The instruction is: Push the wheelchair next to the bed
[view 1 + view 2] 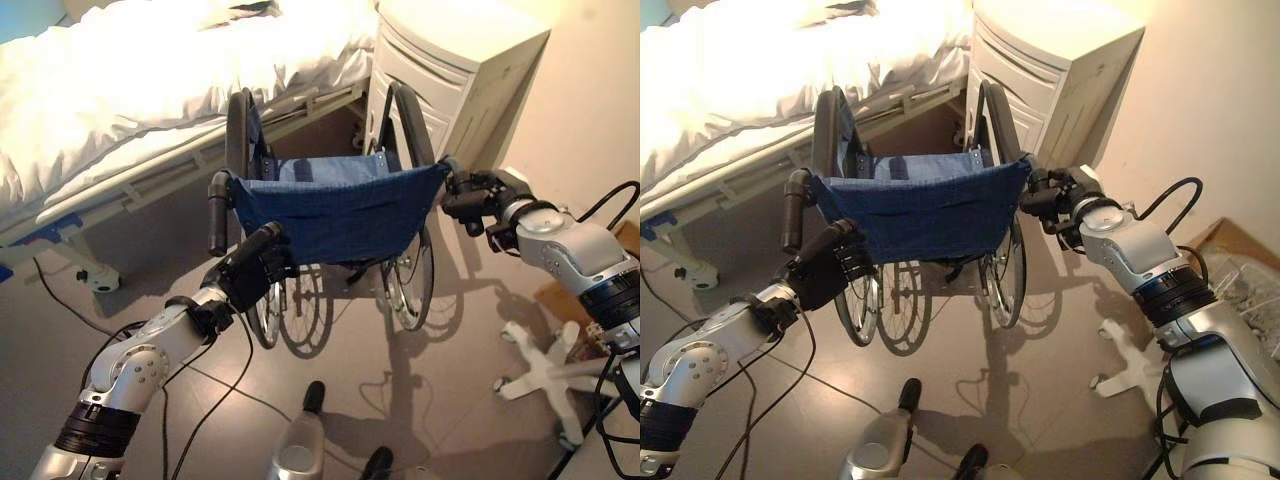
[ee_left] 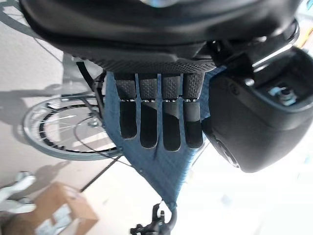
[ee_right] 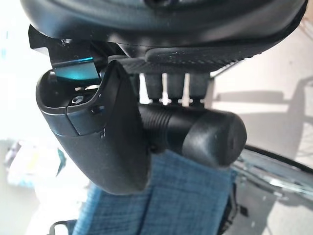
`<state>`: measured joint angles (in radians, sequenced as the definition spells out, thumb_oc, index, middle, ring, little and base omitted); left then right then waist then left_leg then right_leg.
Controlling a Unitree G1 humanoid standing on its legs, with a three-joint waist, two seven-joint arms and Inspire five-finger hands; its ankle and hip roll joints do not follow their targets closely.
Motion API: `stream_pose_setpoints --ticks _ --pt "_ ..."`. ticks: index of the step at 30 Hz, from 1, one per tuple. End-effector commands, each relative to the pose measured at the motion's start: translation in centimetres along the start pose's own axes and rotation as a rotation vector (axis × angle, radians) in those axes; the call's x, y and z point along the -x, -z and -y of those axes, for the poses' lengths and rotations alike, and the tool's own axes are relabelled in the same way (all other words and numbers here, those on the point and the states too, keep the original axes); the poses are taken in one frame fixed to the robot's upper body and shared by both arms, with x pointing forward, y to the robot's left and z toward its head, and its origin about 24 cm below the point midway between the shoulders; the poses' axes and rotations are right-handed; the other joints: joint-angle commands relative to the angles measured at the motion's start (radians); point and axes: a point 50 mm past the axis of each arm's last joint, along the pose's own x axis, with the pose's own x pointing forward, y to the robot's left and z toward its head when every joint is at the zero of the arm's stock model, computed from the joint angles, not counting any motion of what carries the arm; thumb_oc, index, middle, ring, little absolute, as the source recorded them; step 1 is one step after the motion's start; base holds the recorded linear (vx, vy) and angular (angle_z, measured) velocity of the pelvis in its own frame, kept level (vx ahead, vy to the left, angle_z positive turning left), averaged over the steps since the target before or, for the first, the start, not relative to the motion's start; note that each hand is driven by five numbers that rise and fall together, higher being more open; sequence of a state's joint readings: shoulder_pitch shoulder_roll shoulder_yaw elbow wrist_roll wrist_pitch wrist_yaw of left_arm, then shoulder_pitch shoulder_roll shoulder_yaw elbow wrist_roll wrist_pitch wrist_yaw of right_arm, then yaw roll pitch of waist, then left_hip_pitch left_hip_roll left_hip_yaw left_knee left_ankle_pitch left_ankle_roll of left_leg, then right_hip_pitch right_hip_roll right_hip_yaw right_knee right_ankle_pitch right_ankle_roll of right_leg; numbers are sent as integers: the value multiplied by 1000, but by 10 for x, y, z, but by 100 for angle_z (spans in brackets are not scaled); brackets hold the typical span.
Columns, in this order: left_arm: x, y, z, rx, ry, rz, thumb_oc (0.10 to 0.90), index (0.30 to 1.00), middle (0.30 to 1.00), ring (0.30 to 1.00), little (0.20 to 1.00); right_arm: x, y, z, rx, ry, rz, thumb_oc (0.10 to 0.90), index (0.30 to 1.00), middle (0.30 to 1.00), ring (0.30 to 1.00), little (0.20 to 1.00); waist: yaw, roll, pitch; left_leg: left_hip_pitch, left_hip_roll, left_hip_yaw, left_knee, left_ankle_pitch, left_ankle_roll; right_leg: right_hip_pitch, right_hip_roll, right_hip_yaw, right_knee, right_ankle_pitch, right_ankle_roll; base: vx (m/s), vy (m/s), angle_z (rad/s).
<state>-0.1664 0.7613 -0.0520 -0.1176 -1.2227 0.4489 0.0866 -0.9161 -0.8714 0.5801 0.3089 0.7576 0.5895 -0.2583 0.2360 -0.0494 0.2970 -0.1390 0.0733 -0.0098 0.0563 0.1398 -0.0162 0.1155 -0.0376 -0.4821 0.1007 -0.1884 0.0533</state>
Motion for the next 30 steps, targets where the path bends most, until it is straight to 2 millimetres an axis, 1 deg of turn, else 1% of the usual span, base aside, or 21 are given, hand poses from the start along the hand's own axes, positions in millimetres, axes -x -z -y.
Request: stream_pose_setpoints --ticks 1,5,11,12,13,14,18,19,20,21,22,23,28,30 --pt "14 -42 18 -74 93 196 400 300 300 300 300 19 -81 -38 -114 -170 386 400 300 300 300 300 101 -92 -27 36 -93 47 70 -133 6 -21 -84 66 -94 227 93 38 -58 28" --pt "15 -36 22 -76 95 203 400 300 300 300 300 18 -79 -37 -107 -151 386 400 300 300 300 300 103 -103 -37 44 -90 45 40 -125 2 -9 -72 64 -138 237 88 17 -64 11" --pt "17 -32 23 -74 81 196 400 300 300 300 300 19 -78 -35 -109 -143 367 400 300 300 300 300 104 -104 -45 62 -87 52 33 -133 -1 12 -64 63 -152 230 84 5 -13 0" --pt "17 -31 23 -73 78 198 400 300 300 300 300 18 -75 -37 -107 -142 351 499 448 448 448 448 101 -105 -51 64 -87 53 29 -130 0 12 -64 62 -153 229 82 0 0 0" --pt "17 -31 23 -70 78 198 400 300 300 300 300 18 -73 -37 -103 -138 342 729 794 794 794 794 100 -103 -54 67 -86 54 26 -130 0 15 -64 61 -154 227 82 0 0 0" --pt "17 -30 23 -68 78 196 400 300 300 300 300 17 -72 -37 -101 -133 335 800 900 900 900 900 102 -101 -55 74 -85 55 24 -133 -1 21 -63 62 -155 225 81 0 0 0" --pt "18 -29 26 -77 82 190 400 300 300 300 300 16 -66 -34 -113 -98 310 800 900 900 900 900 96 -101 -66 82 -83 57 17 -131 -1 26 -64 59 -159 224 80 0 0 0" --pt "17 -28 26 -84 82 186 430 345 345 345 345 16 -65 -33 -114 -89 308 800 900 900 900 900 94 -102 -68 86 -82 59 15 -132 -2 28 -64 58 -160 225 80 0 0 0" --pt "18 -28 26 -86 81 185 475 413 413 413 413 16 -65 -33 -114 -87 308 800 900 900 900 900 94 -102 -69 88 -81 60 14 -132 -2 28 -64 58 -161 225 81 0 0 0" --pt "18 -28 25 -91 75 182 696 745 745 745 745 16 -65 -30 -112 -76 308 800 900 900 900 900 92 -101 -72 93 -79 63 10 -132 -3 30 -63 59 -163 225 81 0 0 0" --pt "18 -29 24 -94 68 184 759 839 839 839 839 16 -65 -28 -107 -66 310 800 900 900 900 900 90 -101 -74 96 -78 65 7 -132 -3 31 -63 59 -164 225 81 0 0 0" --pt "18 -31 22 -99 52 192 800 900 900 900 900 17 -65 -24 -96 -46 318 800 900 900 900 900 85 -100 -81 104 -76 70 -2 -132 -4 33 -63 60 -167 225 82 0 0 0" --pt "22 -38 15 -96 3 233 800 900 900 900 900 21 -64 -10 -87 6 326 800 900 900 900 900 71 -96 -92 122 -71 78 -25 -127 -7 33 -62 61 -170 225 84 -12 2 -1" --pt "25 -44 11 -100 -21 255 800 900 900 900 900 25 -63 -1 -90 36 331 800 900 900 900 900 62 -94 -99 131 -67 84 -36 -126 -9 33 -62 63 -171 224 86 0 0 0"
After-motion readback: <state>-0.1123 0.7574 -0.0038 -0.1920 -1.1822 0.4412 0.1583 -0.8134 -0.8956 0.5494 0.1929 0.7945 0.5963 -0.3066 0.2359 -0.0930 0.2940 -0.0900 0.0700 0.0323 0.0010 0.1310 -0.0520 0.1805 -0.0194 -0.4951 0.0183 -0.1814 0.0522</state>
